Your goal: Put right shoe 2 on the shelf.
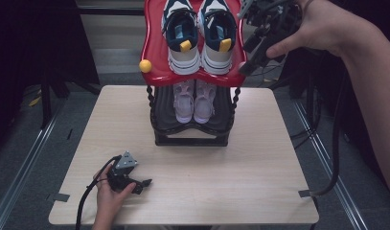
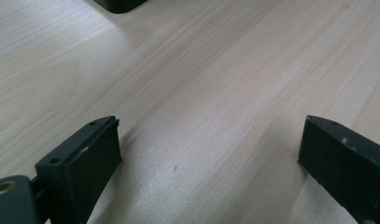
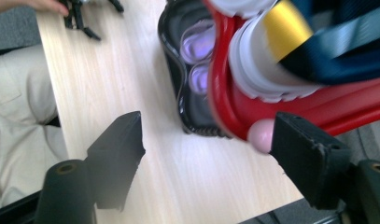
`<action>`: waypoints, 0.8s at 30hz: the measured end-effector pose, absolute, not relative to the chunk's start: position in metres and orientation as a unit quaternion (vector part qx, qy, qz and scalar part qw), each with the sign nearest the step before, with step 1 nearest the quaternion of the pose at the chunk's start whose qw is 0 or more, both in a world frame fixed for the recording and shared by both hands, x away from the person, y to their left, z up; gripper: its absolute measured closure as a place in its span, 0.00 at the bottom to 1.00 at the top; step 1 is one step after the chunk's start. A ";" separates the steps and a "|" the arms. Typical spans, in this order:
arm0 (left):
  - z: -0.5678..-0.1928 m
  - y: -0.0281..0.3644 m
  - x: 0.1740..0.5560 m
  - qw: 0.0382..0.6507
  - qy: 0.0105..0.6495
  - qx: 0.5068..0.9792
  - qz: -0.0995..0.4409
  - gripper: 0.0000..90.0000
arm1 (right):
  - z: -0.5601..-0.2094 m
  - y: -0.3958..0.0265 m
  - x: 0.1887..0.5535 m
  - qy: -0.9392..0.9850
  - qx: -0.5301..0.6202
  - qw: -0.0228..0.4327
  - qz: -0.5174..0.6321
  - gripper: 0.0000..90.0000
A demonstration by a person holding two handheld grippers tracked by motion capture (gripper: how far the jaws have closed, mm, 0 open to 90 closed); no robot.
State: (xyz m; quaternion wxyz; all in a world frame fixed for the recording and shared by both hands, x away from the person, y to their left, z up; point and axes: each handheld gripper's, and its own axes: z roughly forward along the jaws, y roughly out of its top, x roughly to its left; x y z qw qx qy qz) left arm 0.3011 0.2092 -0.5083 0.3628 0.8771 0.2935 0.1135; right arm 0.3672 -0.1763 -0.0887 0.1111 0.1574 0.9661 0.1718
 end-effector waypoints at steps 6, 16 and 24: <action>-0.509 0.209 0.301 0.365 0.296 0.875 0.113 0.06 | -0.099 -0.183 0.355 0.966 0.160 0.108 0.173 0.23; -0.509 0.209 0.301 0.365 0.297 0.875 0.114 0.06 | -0.129 -0.203 0.339 0.958 0.168 0.118 0.200 0.23; -0.509 0.209 0.302 0.364 0.298 0.875 0.115 0.06 | -0.148 -0.220 0.333 0.957 0.174 0.096 0.211 0.18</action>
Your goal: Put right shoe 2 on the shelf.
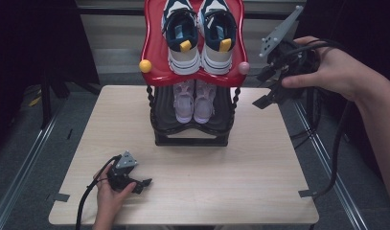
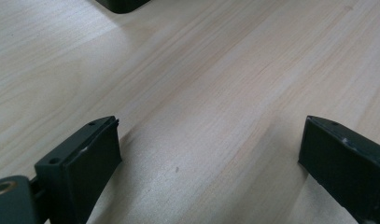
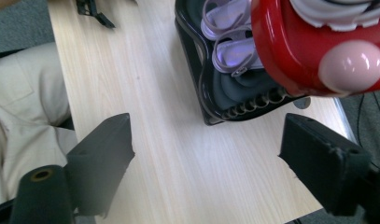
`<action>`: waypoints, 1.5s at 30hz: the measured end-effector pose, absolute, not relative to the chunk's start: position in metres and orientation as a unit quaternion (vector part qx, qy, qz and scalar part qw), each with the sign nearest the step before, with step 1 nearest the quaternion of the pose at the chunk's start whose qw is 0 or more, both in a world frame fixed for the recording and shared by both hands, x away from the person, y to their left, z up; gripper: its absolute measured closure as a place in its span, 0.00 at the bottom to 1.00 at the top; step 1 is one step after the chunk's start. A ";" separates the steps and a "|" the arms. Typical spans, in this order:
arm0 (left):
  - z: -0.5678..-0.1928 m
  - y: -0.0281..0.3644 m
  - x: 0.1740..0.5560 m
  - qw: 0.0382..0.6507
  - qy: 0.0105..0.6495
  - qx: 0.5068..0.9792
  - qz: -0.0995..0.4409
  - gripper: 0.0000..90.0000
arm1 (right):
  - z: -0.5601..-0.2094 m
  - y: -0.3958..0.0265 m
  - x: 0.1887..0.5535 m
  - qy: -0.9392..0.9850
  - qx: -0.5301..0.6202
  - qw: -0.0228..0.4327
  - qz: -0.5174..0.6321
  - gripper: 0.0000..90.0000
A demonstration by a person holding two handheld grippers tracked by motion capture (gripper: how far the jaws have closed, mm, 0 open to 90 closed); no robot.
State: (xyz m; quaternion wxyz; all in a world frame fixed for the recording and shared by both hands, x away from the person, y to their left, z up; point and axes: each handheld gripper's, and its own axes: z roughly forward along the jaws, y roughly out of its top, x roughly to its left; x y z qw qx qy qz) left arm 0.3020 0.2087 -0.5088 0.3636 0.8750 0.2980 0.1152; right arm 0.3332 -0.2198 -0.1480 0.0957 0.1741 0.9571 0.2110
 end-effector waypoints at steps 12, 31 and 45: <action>-0.509 0.208 0.302 0.367 0.301 0.872 0.116 0.05 | -0.173 -0.233 0.329 0.953 0.175 0.093 0.230 0.18; -0.509 0.208 0.302 0.367 0.302 0.872 0.116 0.05 | -0.217 -0.261 0.325 0.945 0.199 0.076 0.248 0.18; -0.509 0.208 0.302 0.367 0.302 0.872 0.116 0.05 | -0.256 -0.269 0.322 0.943 0.206 0.060 0.254 0.18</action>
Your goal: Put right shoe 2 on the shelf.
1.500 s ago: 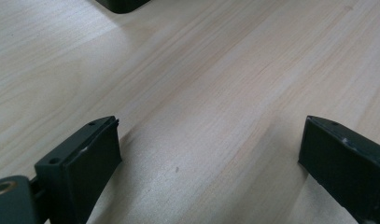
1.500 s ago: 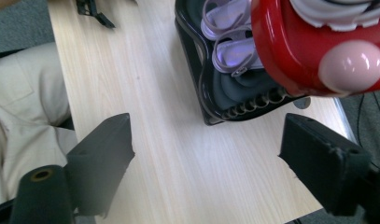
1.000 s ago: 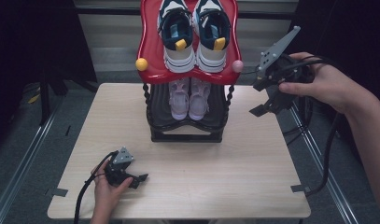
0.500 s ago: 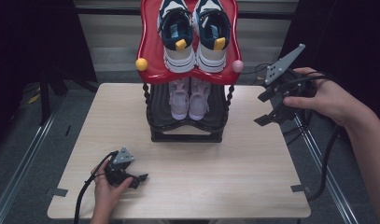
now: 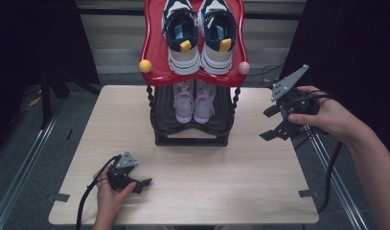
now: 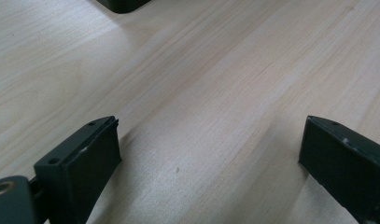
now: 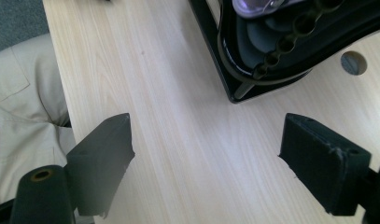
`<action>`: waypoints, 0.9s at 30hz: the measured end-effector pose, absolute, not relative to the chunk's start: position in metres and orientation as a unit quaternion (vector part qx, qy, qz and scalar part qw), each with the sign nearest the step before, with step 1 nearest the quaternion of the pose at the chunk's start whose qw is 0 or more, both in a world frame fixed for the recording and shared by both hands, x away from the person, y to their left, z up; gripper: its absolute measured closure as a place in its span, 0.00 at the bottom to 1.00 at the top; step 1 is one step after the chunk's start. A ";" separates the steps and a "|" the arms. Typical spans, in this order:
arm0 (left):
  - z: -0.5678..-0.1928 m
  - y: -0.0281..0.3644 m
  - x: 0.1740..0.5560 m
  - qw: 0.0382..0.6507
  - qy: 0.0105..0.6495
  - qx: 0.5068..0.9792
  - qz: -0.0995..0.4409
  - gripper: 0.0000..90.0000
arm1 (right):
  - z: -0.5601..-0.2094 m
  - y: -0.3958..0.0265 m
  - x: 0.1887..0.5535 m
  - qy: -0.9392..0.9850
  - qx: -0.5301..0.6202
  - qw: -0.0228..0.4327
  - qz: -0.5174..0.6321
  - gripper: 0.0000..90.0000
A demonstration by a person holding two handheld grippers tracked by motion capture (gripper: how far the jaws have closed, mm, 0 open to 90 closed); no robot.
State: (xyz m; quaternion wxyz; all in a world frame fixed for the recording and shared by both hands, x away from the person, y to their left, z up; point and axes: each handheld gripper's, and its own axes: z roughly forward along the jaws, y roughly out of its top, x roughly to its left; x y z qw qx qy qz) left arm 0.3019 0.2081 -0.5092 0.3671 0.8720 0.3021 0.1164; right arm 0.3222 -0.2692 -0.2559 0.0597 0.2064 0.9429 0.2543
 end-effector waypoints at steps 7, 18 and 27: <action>-0.509 0.208 0.302 0.368 0.303 0.871 0.117 0.05 | -0.274 -0.275 0.321 0.941 0.216 0.053 0.256 0.19; -0.509 0.208 0.302 0.368 0.303 0.871 0.117 0.05 | -0.301 -0.284 0.317 0.937 0.223 0.042 0.266 0.18; -0.509 0.208 0.302 0.365 0.299 0.874 0.117 0.05 | -0.322 -0.288 0.316 0.934 0.232 0.034 0.270 0.19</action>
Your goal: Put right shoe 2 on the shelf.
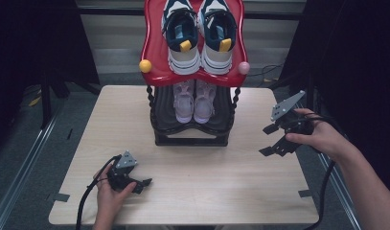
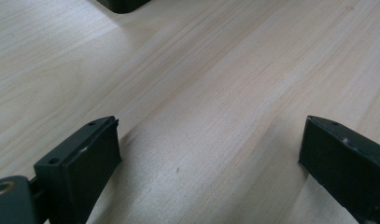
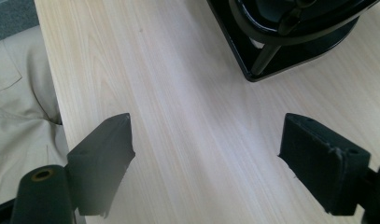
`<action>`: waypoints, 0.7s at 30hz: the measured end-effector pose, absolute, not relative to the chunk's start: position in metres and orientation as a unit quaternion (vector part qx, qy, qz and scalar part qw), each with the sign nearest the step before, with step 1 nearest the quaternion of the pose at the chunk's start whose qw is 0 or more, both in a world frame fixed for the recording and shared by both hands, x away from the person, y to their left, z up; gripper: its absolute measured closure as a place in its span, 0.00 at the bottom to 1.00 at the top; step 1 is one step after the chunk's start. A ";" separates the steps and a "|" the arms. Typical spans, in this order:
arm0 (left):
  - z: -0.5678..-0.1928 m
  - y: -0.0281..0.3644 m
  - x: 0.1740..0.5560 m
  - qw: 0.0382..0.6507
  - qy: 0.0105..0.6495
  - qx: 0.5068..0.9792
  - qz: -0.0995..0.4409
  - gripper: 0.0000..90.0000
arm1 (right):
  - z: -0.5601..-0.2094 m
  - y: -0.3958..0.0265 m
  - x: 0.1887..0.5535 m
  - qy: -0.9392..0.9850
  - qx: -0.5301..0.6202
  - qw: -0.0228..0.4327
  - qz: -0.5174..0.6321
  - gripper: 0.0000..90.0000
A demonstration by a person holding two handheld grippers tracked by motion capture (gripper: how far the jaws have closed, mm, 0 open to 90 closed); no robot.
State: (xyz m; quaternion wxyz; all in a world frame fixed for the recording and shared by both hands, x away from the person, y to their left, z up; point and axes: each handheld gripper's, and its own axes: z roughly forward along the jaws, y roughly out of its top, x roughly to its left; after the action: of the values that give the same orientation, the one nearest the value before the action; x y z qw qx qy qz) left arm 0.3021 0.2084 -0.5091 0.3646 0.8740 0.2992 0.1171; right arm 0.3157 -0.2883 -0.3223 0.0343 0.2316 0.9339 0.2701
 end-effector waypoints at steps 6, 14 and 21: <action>-0.509 0.208 0.302 0.365 0.299 0.874 0.117 0.05 | -0.333 -0.289 0.314 0.934 0.232 0.030 0.272 0.19; -0.509 0.208 0.302 0.364 0.299 0.874 0.117 0.05 | -0.343 -0.292 0.312 0.933 0.232 0.030 0.273 0.19; -0.509 0.208 0.302 0.368 0.303 0.871 0.117 0.05 | -0.356 -0.293 0.312 0.932 0.234 0.032 0.276 0.19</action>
State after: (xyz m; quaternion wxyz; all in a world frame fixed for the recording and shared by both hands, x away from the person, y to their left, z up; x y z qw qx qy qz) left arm 0.3018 0.2079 -0.5095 0.3679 0.8713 0.3031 0.1166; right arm 0.3116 -0.2932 -0.3559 0.0317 0.2342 0.9315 0.2763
